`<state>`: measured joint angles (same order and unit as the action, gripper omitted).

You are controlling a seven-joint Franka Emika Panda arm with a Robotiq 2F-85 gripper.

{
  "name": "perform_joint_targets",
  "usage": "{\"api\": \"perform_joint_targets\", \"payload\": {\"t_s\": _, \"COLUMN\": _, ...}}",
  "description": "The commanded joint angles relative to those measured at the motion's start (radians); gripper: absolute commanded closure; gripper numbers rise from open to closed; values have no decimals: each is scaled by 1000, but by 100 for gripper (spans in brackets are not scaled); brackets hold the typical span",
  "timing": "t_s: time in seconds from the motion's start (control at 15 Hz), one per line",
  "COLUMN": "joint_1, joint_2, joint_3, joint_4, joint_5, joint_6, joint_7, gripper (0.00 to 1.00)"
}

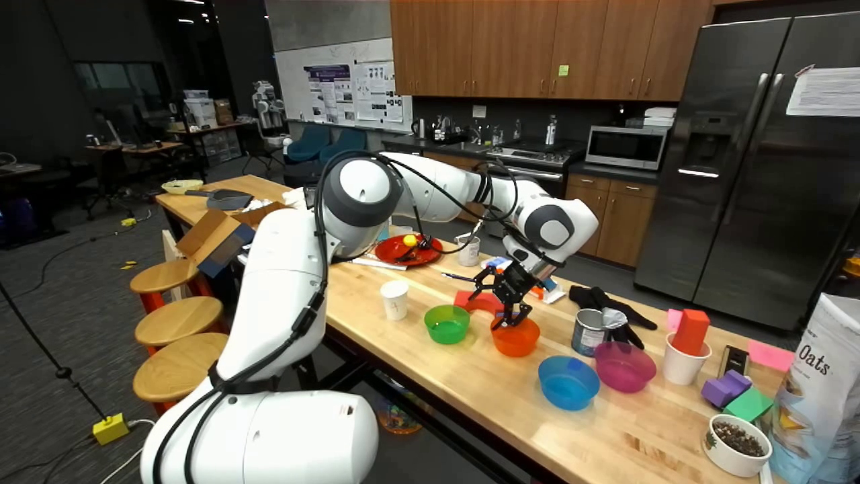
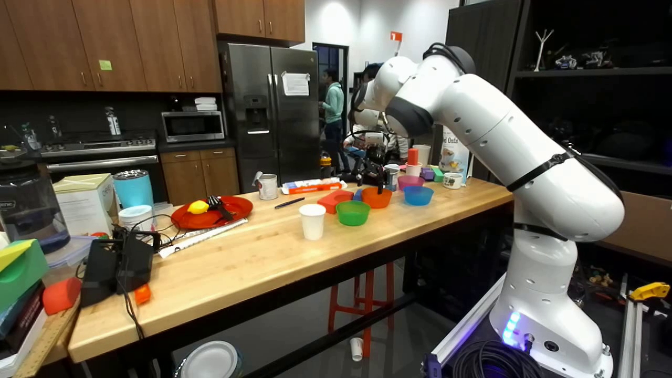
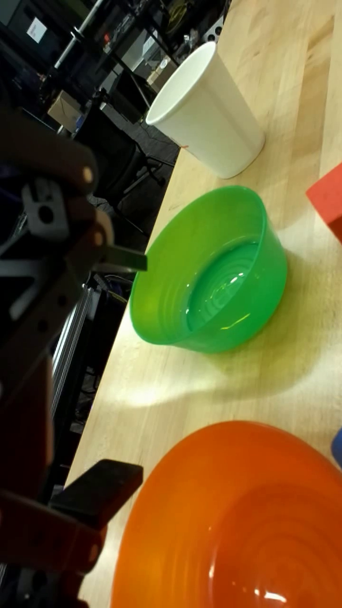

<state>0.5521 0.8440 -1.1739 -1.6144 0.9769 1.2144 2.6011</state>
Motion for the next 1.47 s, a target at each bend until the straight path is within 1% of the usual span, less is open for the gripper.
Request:
{"api": "perform_joint_targets", "payload": {"t_s": 0.0, "joint_1": 0, "joint_2": 0, "joint_3": 0, "joint_4": 0, "joint_5": 0, "joint_6": 0, "joint_7": 0, "gripper": 0}}
{"api": "perform_joint_targets", "payload": {"t_s": 0.73, "joint_1": 0, "joint_2": 0, "joint_3": 0, "joint_4": 0, "joint_5": 0, "joint_6": 0, "joint_7": 0, "gripper": 0}}
{"api": "perform_joint_targets", "payload": {"t_s": 0.87, "joint_1": 11, "joint_2": 68, "joint_3": -68, "joint_4": -21, "joint_5": 20, "joint_6": -30, "joint_7": 2, "gripper": 0}}
{"api": "perform_joint_targets", "payload": {"t_s": 1.0, "joint_1": 6, "joint_2": 120, "joint_3": -110, "joint_4": -43, "joint_5": 19, "joint_6": -47, "joint_7": 3, "gripper": 0}}
{"api": "perform_joint_targets", "payload": {"t_s": 1.13, "joint_1": 17, "joint_2": 192, "joint_3": -174, "joint_4": -81, "joint_5": 31, "joint_6": -29, "joint_7": 3, "gripper": 0}}
{"api": "perform_joint_targets", "payload": {"t_s": 1.2, "joint_1": 18, "joint_2": 217, "joint_3": -192, "joint_4": -97, "joint_5": 35, "joint_6": -14, "joint_7": 2, "gripper": 0}}
{"api": "perform_joint_targets", "payload": {"t_s": 1.27, "joint_1": 26, "joint_2": 238, "joint_3": -208, "joint_4": -120, "joint_5": 33, "joint_6": 24, "joint_7": 2, "gripper": 0}}
{"api": "perform_joint_targets", "payload": {"t_s": 1.33, "joint_1": -4, "joint_2": 178, "joint_3": -150, "joint_4": -83, "joint_5": 2, "joint_6": -13, "joint_7": 1, "gripper": 0}}
{"api": "perform_joint_targets", "payload": {"t_s": 1.4, "joint_1": -3, "joint_2": 194, "joint_3": -171, "joint_4": -88, "joint_5": 2, "joint_6": -12, "joint_7": 1, "gripper": 0}}
